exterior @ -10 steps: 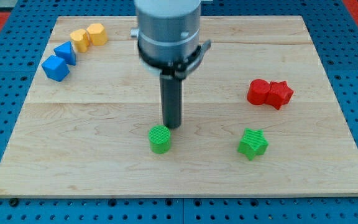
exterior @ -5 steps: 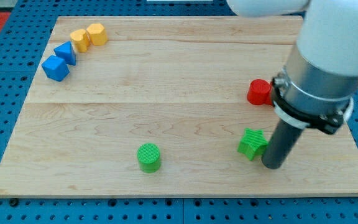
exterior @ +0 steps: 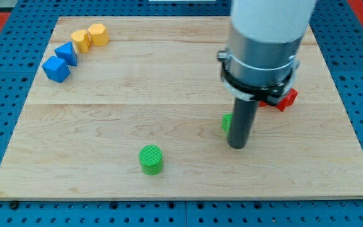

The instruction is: Push green star into red circle

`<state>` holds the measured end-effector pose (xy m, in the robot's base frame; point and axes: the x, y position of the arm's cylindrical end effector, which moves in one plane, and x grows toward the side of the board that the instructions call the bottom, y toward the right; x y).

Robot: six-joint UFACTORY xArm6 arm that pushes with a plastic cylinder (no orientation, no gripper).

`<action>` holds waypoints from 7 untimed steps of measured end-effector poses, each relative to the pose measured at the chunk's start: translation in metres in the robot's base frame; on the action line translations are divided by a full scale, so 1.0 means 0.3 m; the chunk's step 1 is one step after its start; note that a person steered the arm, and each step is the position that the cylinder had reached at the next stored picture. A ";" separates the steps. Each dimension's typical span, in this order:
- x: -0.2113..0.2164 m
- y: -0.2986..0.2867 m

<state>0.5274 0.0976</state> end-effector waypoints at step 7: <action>-0.123 0.063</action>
<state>0.4904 0.1163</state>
